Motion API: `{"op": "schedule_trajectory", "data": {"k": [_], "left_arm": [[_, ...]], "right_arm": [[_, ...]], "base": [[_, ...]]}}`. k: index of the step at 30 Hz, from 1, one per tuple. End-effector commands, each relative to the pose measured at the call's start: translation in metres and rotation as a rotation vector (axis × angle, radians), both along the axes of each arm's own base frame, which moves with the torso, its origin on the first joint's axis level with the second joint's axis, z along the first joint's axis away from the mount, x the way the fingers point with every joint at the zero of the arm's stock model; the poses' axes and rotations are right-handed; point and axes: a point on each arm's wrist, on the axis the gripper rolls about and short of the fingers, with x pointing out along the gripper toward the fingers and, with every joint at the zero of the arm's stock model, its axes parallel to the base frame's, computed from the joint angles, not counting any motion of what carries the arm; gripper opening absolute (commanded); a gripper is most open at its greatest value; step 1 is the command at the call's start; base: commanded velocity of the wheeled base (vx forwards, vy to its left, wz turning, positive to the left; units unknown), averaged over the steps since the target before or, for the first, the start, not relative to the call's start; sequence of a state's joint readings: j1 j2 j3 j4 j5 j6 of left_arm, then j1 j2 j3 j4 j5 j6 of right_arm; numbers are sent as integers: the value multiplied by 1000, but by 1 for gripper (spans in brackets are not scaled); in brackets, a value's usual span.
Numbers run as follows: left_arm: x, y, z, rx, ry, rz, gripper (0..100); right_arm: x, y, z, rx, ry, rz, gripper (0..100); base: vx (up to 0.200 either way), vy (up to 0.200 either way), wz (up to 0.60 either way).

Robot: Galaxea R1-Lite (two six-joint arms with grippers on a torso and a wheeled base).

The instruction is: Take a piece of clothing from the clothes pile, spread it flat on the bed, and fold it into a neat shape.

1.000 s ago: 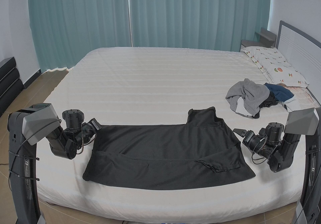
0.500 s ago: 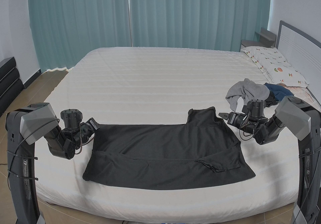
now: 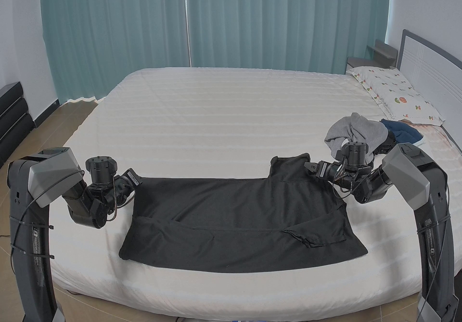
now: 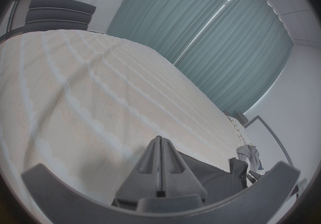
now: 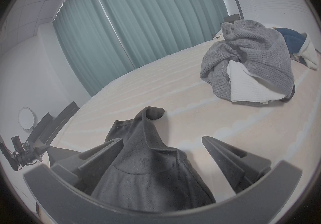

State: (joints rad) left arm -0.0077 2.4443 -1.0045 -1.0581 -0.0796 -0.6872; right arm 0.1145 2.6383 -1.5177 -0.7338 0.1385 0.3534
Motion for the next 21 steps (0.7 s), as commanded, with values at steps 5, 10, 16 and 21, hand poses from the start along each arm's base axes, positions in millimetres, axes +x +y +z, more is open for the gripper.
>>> {"op": "schedule_trajectory", "data": {"k": [5, 10, 16, 21], "left_arm": [[1, 0, 0, 0, -1, 0, 0], [1, 0, 0, 0, -1, 0, 0], [0, 0, 1, 0, -3, 0, 0], [0, 2, 4, 0, -10, 6, 0]], "right_arm": [[4, -4, -15, -1, 18, -9, 0], [3, -9, -7, 5, 9, -19, 0], [-6, -19, 8, 20, 4, -27, 0], [-4, -26, 27, 88, -59, -62, 0]], "base": [[0, 0, 0], [0, 0, 0], [0, 0, 0], [0, 0, 0]]}}
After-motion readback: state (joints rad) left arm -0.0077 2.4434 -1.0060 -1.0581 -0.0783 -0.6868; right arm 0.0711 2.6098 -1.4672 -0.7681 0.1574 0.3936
